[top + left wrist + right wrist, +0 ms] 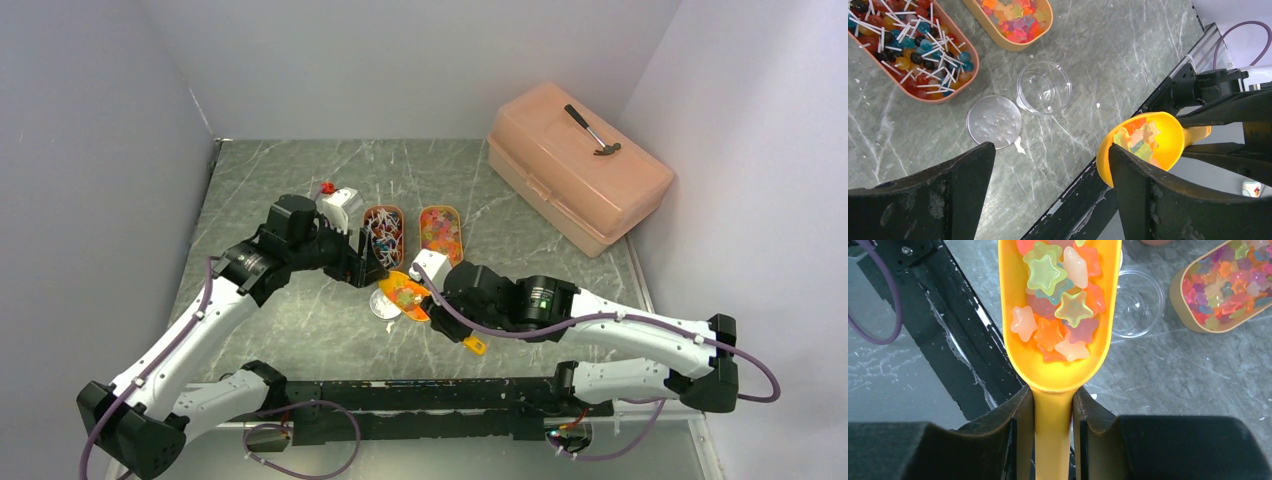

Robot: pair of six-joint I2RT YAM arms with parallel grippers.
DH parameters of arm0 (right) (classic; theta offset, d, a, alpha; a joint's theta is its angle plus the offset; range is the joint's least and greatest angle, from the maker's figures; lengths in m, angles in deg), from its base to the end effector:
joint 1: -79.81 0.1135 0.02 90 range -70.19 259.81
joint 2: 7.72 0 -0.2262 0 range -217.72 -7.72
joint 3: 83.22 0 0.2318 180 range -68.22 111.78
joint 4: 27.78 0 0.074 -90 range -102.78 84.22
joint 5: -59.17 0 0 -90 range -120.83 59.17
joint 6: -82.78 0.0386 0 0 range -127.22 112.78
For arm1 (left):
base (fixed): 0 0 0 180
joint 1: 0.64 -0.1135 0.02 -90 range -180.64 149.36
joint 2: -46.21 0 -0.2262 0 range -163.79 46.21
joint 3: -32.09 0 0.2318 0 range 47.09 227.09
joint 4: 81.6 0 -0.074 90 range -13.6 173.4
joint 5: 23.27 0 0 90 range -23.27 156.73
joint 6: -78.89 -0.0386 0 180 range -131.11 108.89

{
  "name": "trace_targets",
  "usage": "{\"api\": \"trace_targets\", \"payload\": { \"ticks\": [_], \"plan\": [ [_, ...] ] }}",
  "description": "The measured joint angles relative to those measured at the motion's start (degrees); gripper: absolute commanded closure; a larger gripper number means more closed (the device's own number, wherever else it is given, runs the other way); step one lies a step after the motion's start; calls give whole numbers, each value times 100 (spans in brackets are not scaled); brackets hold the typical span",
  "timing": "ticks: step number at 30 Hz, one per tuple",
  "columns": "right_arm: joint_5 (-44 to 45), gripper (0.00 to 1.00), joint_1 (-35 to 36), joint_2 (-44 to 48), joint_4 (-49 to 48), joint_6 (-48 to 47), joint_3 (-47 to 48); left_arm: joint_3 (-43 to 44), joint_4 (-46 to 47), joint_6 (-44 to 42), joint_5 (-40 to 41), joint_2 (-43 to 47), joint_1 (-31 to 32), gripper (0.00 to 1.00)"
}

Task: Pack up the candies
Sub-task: Place the fake candies in the packing bottle.

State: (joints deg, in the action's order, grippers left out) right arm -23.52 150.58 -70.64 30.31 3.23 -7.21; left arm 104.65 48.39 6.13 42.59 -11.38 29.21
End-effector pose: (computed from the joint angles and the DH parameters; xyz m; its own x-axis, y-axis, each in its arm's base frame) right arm 0.0778 0.2082 0.2880 -0.3935 -0.5819 -0.7117 -0.8496 0.5259 0.0398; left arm 0.1761 -0.1193 0.3016 -0.6963 0.0878 -0.7124 0.5636 0.6814 -0.4669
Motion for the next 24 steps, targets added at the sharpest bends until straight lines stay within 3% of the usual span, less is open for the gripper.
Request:
{"api": "trace_targets", "payload": {
  "ticks": [24],
  "plan": [
    [483, 100, 278, 647, -326, -85, 114, 0, 2, -2, -155, 0, 15, 14]
  ]
}}
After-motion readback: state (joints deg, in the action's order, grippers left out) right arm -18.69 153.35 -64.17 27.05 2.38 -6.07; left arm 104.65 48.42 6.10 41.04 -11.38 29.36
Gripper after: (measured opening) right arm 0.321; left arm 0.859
